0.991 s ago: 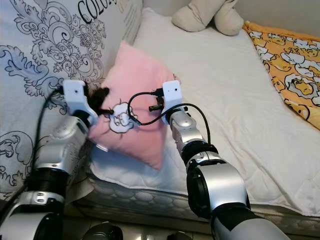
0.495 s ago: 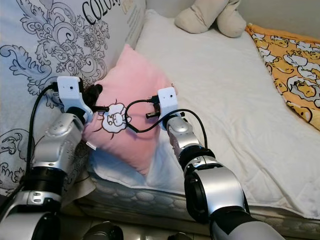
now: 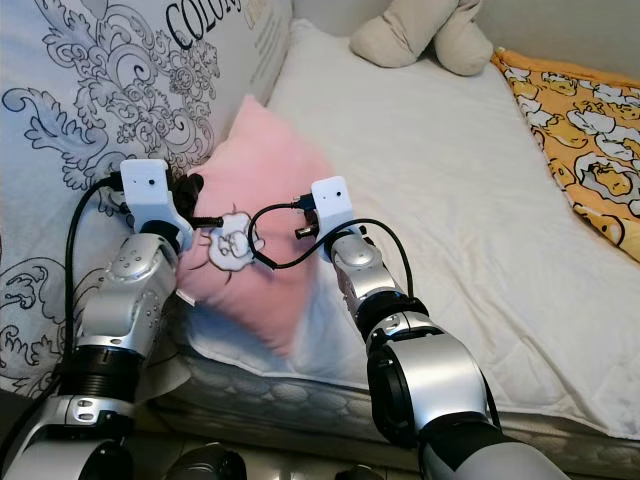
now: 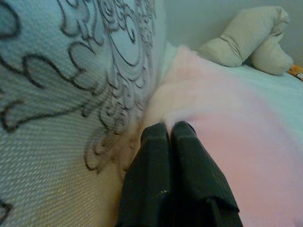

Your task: Clean up the room

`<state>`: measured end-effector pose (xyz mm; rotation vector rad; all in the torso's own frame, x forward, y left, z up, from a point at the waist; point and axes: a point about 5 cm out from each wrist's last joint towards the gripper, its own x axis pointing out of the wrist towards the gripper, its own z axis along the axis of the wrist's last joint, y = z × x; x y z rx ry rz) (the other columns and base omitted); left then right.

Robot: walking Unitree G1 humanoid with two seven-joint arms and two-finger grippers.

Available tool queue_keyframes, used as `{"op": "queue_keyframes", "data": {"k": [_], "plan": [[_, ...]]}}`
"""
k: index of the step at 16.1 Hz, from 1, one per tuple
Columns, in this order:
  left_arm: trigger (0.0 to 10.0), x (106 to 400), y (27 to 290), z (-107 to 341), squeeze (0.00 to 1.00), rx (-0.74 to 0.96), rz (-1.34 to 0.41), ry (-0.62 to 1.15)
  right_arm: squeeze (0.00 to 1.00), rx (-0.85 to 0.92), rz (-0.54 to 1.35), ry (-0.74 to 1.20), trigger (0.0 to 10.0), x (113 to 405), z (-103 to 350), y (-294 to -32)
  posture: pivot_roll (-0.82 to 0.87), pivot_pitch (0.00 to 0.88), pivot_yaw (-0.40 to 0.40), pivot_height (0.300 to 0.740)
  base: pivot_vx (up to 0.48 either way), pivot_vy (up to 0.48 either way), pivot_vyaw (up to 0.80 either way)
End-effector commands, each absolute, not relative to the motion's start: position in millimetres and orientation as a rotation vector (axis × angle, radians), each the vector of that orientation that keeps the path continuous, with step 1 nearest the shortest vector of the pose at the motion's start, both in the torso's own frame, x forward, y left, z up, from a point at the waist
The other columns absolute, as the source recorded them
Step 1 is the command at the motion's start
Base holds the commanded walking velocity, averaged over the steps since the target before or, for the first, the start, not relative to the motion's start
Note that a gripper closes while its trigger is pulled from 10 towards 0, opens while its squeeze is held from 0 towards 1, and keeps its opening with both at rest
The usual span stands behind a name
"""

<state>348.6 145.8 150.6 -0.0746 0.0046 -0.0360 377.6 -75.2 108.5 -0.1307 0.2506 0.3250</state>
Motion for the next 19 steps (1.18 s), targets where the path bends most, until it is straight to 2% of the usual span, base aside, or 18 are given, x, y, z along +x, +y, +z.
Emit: {"op": "queue_keyframes", "data": {"k": [1, 6, 7, 8, 9, 10, 11, 14, 19], "plan": [[0.0, 347.7, 141.9, 158.1, 0.00, -0.070, -0.043, -0.024, 1.00, -0.140, 0.311, 0.245, 10.0, 380.0, 111.1, -81.0, 0.21, 0.000, -0.080, 0.714, 0.000, 0.000, 0.00], [0.0, 350.1, 134.2, 153.9, 0.00, -0.075, -0.078, 0.008, 1.00, -0.150, 0.296, 0.239, 10.0, 380.3, 110.4, -87.4, 0.19, 0.000, -0.069, 0.714, 0.000, 0.000, 0.00], [3.3, 350.4, 134.3, 152.6, 0.00, -0.064, -0.063, 0.019, 1.00, -0.151, 0.295, 0.237, 10.0, 380.2, 110.2, -88.5, 0.18, 0.000, -0.067, 0.714, 0.000, 0.000, 0.00], [4.5, 350.6, 133.8, 152.0, 0.00, -0.075, -0.067, 0.024, 1.00, -0.151, 0.294, 0.236, 10.0, 380.2, 110.0, -89.0, 0.18, 0.000, -0.066, 0.714, 0.000, 0.000, 0.00], [10.0, 351.3, 135.4, 152.2, 1.00, -0.083, -0.054, 0.025, 1.00, -0.141, 0.295, 0.246, 10.0, 379.8, 108.8, -89.8, 0.17, 0.000, -0.064, 0.714, 0.000, 0.000, 0.00], [10.0, 351.6, 138.7, 153.7, 1.00, -0.079, -0.030, 0.015, 0.82, -0.141, 0.299, 0.243, 10.0, 379.5, 108.6, -89.4, 0.17, 0.000, -0.062, 0.714, 0.000, 0.000, 0.00], [10.0, 351.3, 142.5, 155.1, 1.00, -0.067, 0.002, 0.006, 0.00, -0.119, 0.303, 0.235, 10.0, 379.2, 108.9, -88.7, 0.17, 0.000, -0.062, 0.714, 0.000, 0.000, 0.00], [10.0, 343.4, 150.1, 157.2, 1.00, 0.020, 0.071, -0.019, 0.00, -0.029, 0.295, 0.208, 10.0, 375.9, 105.3, -90.2, 0.15, 0.000, -0.057, 0.714, 0.000, 0.000, 0.00], [10.0, 326.8, 146.7, 164.9, 1.00, 0.096, -0.005, -0.077, 0.00, 0.037, 0.237, 0.140, 10.0, 371.7, 101.6, -105.7, 0.11, 0.000, -0.054, 0.714, 0.000, 0.000, 0.00]]}}
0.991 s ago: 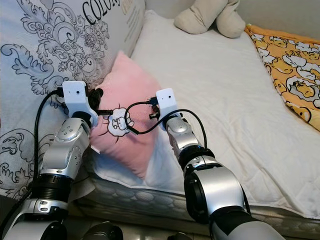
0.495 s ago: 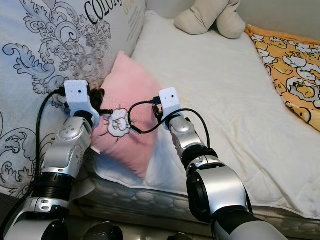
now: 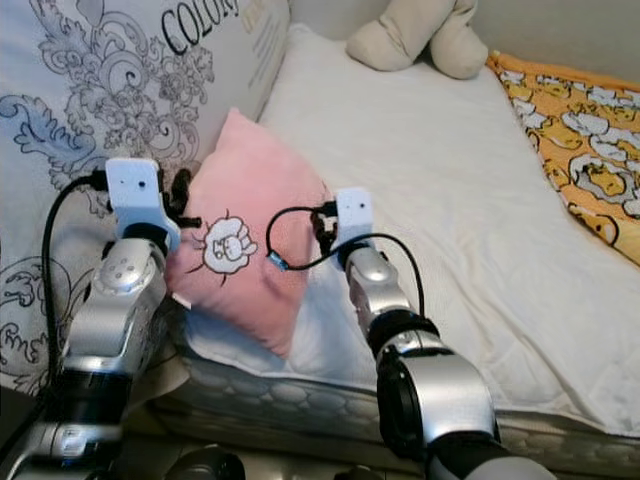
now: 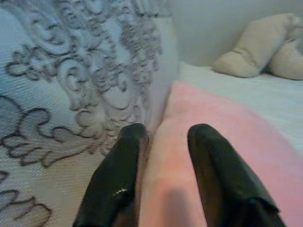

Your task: Clean up the room

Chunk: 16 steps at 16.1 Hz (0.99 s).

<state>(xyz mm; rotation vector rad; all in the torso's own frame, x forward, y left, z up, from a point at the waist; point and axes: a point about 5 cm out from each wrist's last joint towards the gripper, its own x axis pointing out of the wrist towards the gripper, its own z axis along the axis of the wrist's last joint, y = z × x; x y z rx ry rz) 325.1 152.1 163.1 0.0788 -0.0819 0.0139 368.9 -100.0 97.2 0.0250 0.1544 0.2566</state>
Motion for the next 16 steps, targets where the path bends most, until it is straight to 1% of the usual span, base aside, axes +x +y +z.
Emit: {"op": "queue_keyframes", "data": {"k": [1, 3, 4, 5, 7, 9, 10, 11, 13, 14, 15, 16], "plan": [[10.0, 318.4, 148.2, 161.7, 1.00, 0.104, -0.041, -0.081, 0.00, 0.038, 0.209, 0.079, 10.0, 369.4, 103.0, -113.9, 0.10, 0.000, -0.054, 0.714, 0.000, 0.000, 0.00], [10.0, 305.0, 154.6, 158.6, 1.00, 0.145, -0.064, -0.108, 0.00, 0.019, 0.164, -0.021, 10.0, 361.4, 103.1, -128.9, 0.10, 0.000, -0.052, 0.714, 0.000, 0.000, 0.00], [10.0, 293.1, 160.3, 161.6, 1.00, 0.201, -0.071, -0.162, 0.00, 0.060, 0.117, -0.065, 10.0, 350.2, 97.8, -143.7, 0.09, 0.000, -0.048, 0.714, 0.000, 0.000, 0.00], [10.0, 284.0, 166.3, 155.3, 0.00, 0.253, -0.049, -0.157, 0.00, 0.125, 0.089, -0.081, 10.0, 337.2, 90.0, -152.9, 0.08, 0.000, -0.045, 0.714, 0.000, 0.000, 0.00], [10.0, 264.3, 179.8, 126.2, 0.00, 0.206, 0.005, -0.053, 0.00, 0.174, 0.056, -0.017, 10.0, 302.2, 59.6, -166.1, 0.07, 0.000, -0.040, 0.714, 0.000, 0.000, 0.00], [10.0, 256.1, 186.2, 117.0, 0.00, 0.200, 0.022, -0.018, 0.00, 0.203, 0.038, 0.007, 10.0, 288.0, 50.4, -168.6, 0.06, 0.000, -0.044, 0.714, 0.000, 0.000, 0.00], [10.0, 244.3, 188.2, 108.2, 1.00, 0.179, 0.009, -0.011, 0.00, 0.208, 0.034, 0.001, 10.0, 277.8, 47.8, -165.9, 0.06, 0.000, -0.040, 0.714, 0.000, 0.000, 0.00], [10.0, 240.2, 188.2, 105.0, 1.00, 0.162, 0.006, -0.008, 0.00, 0.209, 0.036, -0.001, 10.0, 274.8, 47.8, -164.3, 0.06, 0.000, -0.039, 0.714, 0.000, 0.000, 0.00], [10.0, 225.7, 182.5, 78.1, 1.00, 0.144, 0.002, 0.078, 0.00, 0.197, 0.030, 0.010, 10.0, 268.7, 44.0, -162.9, 0.04, 0.000, -0.029, 0.714, 0.000, 0.000, 0.00], [10.0, 226.8, 182.2, 72.0, 1.00, 0.120, 0.017, 0.106, 0.00, 0.186, 0.025, 0.004, 10.0, 270.4, 44.6, -164.2, 0.04, 0.000, -0.028, 0.714, 0.000, 0.000, 0.00], [10.0, 234.8, 183.3, 70.9, 0.00, 0.108, 0.028, 0.117, 0.00, 0.206, 0.001, 0.005, 10.0, 274.1, 44.0, -168.1, 0.04, 0.000, -0.027, 0.714, 0.000, 0.000, 0.00], [10.0, 240.6, 185.4, 73.8, 0.00, 0.121, 0.040, 0.103, 0.00, 0.223, -0.034, 0.008, 10.0, 275.1, 43.5, -172.9, 0.04, 0.000, -0.025, 0.714, 0.000, 0.000, 0.00]]}}
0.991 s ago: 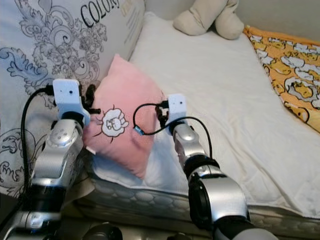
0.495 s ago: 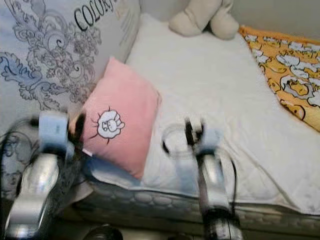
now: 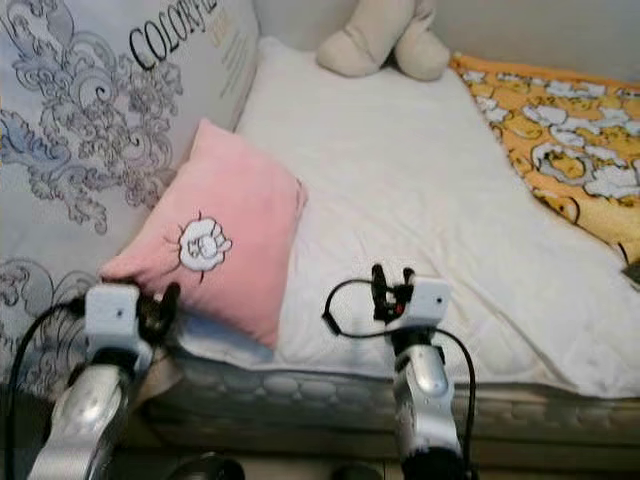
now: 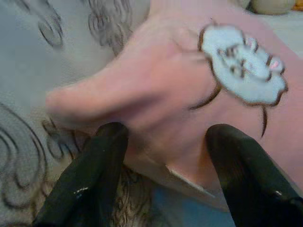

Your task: Clean up the room

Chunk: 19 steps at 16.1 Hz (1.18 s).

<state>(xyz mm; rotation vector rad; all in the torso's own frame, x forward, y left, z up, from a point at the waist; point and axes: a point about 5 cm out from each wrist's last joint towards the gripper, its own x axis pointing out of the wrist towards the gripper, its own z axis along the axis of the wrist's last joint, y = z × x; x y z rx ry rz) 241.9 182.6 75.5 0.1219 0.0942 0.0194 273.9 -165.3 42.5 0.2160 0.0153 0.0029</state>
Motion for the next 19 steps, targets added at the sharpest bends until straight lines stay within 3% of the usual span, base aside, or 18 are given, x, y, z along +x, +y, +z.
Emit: {"op": "queue_keyframes", "data": {"k": [1, 4, 19], "plan": [[10.0, 242.5, 186.1, 76.3, 0.00, 0.144, 0.039, 0.086, 0.00, 0.210, -0.035, 0.008, 10.0, 275.1, 44.0, -173.8, 0.04, 0.000, -0.020, 0.714, 0.000, 0.000, 0.00], [10.0, 249.9, 185.4, 83.1, 0.00, 0.141, 0.041, 0.049, 0.00, 0.071, 0.062, -0.047, 10.0, 275.8, 51.6, -163.2, 0.03, 0.000, -0.004, 0.714, 0.000, -0.160, 0.00], [10.0, 287.0, 162.7, 90.1, 0.00, 0.015, -0.056, 0.018, 0.00, 0.028, 0.057, 0.072, 10.0, 295.9, 47.1, -152.5, -0.01, 0.000, -0.002, 0.714, 0.000, -0.470, 0.00]]}}
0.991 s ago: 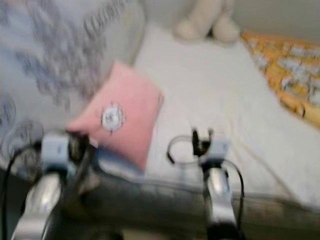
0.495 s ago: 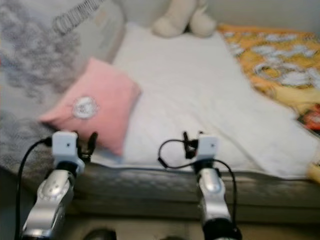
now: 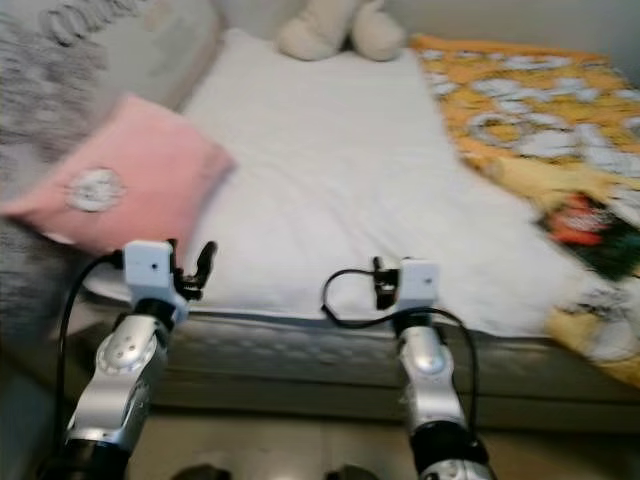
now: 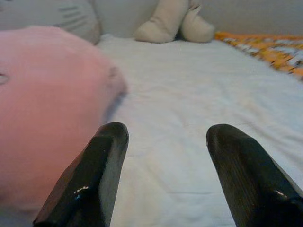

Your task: Clean up the room

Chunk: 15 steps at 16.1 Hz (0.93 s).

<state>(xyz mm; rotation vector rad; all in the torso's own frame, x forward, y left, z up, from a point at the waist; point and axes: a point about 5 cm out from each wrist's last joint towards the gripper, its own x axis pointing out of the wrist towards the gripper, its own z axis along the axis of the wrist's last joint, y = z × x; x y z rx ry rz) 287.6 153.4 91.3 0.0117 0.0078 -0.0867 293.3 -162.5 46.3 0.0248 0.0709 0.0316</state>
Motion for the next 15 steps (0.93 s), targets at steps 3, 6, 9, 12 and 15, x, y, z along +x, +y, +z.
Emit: {"op": "queue_keyframes", "data": {"k": [3, 6, 9, 12, 15], "plan": [[10.0, 288.3, 161.2, 89.1, 0.00, -0.010, -0.024, 0.023, 0.00, 0.030, 0.042, 0.071, 10.0, 300.0, 48.8, -153.1, 0.00, 0.000, -0.006, 0.714, 0.000, -0.441, 0.00], [10.0, 289.7, 155.4, 87.1, 1.00, 0.007, -0.031, 0.028, 0.00, -0.004, 0.031, 0.120, 10.0, 302.4, 43.6, -151.5, 0.00, 0.000, -0.005, 0.714, 0.000, -0.442, 0.00], [10.0, 295.5, 152.4, 87.7, 1.00, -0.003, -0.041, 0.037, 1.00, 0.017, 0.033, 0.100, 10.0, 301.8, 44.8, -147.7, 0.00, 0.000, -0.010, 0.714, 0.000, -0.434, 0.00], [10.0, 297.0, 152.1, 88.0, 1.00, -0.018, -0.042, 0.038, 0.00, -0.016, 0.042, 0.100, 10.0, 303.6, 45.8, -146.5, 0.00, 0.000, -0.017, 0.714, 0.254, -0.405, 0.00], [10.0, 297.2, 152.0, 87.2, 1.00, -0.024, -0.034, 0.036, 0.00, -0.033, 0.044, 0.102, 10.0, 304.9, 45.5, -146.2, 0.02, 0.000, -0.022, 0.714, 0.279, -0.387, 0.00]]}}
